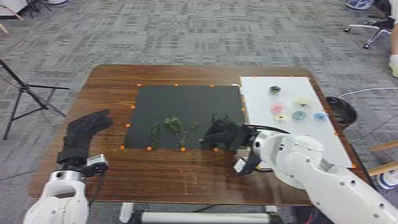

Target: Arrange flowers

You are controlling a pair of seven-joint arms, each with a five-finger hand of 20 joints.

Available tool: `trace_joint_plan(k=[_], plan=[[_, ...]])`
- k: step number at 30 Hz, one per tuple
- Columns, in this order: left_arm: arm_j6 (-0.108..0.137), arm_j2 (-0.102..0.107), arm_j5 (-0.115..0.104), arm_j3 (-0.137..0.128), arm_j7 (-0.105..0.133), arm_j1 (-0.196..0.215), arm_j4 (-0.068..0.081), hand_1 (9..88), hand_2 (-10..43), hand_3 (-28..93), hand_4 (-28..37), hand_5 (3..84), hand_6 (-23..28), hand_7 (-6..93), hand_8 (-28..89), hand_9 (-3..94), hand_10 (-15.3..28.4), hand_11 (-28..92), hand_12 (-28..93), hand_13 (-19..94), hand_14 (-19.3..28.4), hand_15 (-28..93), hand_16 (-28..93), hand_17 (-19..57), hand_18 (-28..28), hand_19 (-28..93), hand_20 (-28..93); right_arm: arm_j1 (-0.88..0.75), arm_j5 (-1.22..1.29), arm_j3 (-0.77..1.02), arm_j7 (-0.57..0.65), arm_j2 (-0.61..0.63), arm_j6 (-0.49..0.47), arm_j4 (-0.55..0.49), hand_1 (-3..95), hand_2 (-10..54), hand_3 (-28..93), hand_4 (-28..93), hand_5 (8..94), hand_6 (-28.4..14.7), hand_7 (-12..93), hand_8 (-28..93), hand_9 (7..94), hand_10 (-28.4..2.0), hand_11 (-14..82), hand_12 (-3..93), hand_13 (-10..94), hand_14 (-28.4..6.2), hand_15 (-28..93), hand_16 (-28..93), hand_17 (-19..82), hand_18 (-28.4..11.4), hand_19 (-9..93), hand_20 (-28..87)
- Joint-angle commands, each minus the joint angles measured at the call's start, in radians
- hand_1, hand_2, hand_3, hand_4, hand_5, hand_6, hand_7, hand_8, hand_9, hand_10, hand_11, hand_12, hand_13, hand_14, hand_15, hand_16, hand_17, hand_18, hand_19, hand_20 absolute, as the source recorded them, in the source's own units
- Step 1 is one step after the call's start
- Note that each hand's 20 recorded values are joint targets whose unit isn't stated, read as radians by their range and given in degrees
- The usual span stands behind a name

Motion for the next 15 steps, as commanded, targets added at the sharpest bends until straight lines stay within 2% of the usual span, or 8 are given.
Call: trace_joint_plan(k=[1,4,7,12,15], plan=[[-0.002,-0.005,-0.004,0.002,-0.005,0.0,-0.002,25.0,3.9,68,-28.2,53.2,3.3,14.5,-7,52.8,15.1,23,13,43,19.7,25,2,6.9,14.9,18,22,-0.008,0.085,0.017,0.014,0.002,0.011,-0.009,20.6,12.5,53,-10,59.6,-5.3,8,-6,61.4,-14.5,7.9,9.6,90,-6.2,59,30,61,-17.3,93,59],[-0.001,-0.004,-0.004,0.005,-0.001,-0.003,0.0,25.0,3.9,68,-28.2,53.3,3.3,14.3,-7,52.8,15.1,23,13,43,19.6,26,2,6.9,14.9,18,22,-0.009,0.359,0.054,0.054,-0.013,0.073,-0.029,20.9,11.4,54,-9,60.3,-5.1,9,-6,62.5,-14.5,8.2,9.9,90,-6.2,59,30,61,-17.0,93,59],[0.001,-0.006,-0.006,0.006,0.002,-0.002,-0.001,25.2,4.0,68,-28.3,53.3,3.4,14.4,-7,52.8,15.0,23,13,43,19.7,26,2,6.9,14.9,18,22,-0.005,0.47,0.084,0.03,-0.015,0.188,-0.075,22.9,6.6,54,-8,62.0,-4.9,10,-5,65.1,-14.5,9.0,11.1,90,-6.3,58,30,60,-17.1,93,59],[0.003,-0.005,-0.007,0.009,0.004,0.0,-0.002,25.2,4.0,68,-28.2,53.3,3.3,14.4,-7,52.8,15.1,23,13,43,19.7,26,2,6.9,14.9,18,22,0.018,0.323,0.126,-0.022,0.02,0.375,-0.133,28.6,-1.1,58,-7,63.5,-3.6,14,-5,68.7,-14.8,10.0,16.1,87,-6.5,58,31,57,-16.4,93,59],[0.004,-0.005,-0.007,0.005,0.005,0.003,-0.003,25.2,4.0,68,-28.2,53.2,3.3,14.4,-7,52.9,15.1,23,13,43,19.9,26,2,7.0,15.1,20,23,0.026,0.092,0.149,-0.046,0.059,0.41,-0.108,30.6,-6.3,63,-9,62.7,-2.5,17,-5,68.1,-14.7,10.3,17.9,83,-6.8,59,32,54,-16.3,93,55]])
